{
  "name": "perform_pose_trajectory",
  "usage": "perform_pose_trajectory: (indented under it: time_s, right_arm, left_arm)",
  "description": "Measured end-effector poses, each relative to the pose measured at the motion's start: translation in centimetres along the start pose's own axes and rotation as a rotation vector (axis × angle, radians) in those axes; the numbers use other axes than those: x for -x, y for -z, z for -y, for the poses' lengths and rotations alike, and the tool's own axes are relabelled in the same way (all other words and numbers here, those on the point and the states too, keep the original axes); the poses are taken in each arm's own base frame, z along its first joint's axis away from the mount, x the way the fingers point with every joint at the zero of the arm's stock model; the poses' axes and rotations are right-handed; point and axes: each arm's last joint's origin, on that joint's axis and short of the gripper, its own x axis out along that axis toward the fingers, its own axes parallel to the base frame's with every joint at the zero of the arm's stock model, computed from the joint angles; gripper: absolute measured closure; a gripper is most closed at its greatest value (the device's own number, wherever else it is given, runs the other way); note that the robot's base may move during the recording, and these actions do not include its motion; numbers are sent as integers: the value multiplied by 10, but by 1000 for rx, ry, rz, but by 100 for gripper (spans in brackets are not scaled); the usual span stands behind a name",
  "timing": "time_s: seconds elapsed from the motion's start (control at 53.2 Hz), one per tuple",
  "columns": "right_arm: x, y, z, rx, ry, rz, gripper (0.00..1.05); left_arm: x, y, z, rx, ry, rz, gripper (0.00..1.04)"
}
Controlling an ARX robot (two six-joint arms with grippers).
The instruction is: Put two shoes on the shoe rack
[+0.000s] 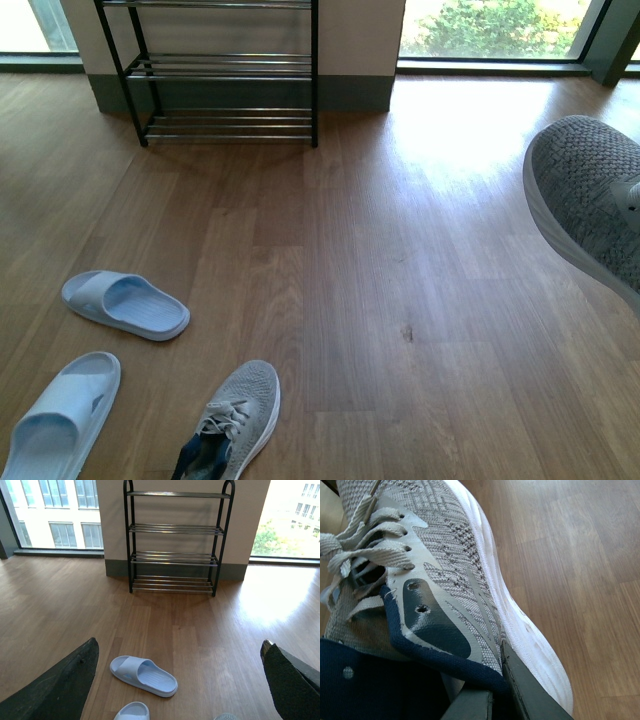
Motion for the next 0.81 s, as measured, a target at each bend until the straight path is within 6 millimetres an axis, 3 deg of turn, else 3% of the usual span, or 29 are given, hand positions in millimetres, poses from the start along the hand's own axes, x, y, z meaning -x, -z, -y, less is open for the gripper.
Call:
perform_pose_trajectory:
  time_s: [0.282, 0.413, 0.563, 0.732, 0.808]
  right_arm:
    - [0, 0, 0, 0, -1, 0, 104]
    - [0, 0, 0, 0, -1, 0, 104]
    - [0, 0, -1, 1, -3, -1, 104]
    - [0, 0, -1, 1, -3, -1, 104]
    - [0, 0, -1, 1, -3, -1, 104]
  left_arm:
    - [0, 0, 0, 5, -7, -3, 9]
    - [-5, 3, 3, 158, -217, -281, 9]
    - [-30, 16, 9, 276, -176, -430, 9]
    - [-59, 30, 16, 279, -88, -515, 9]
    - [-83, 46, 22, 268, -23, -577, 9]
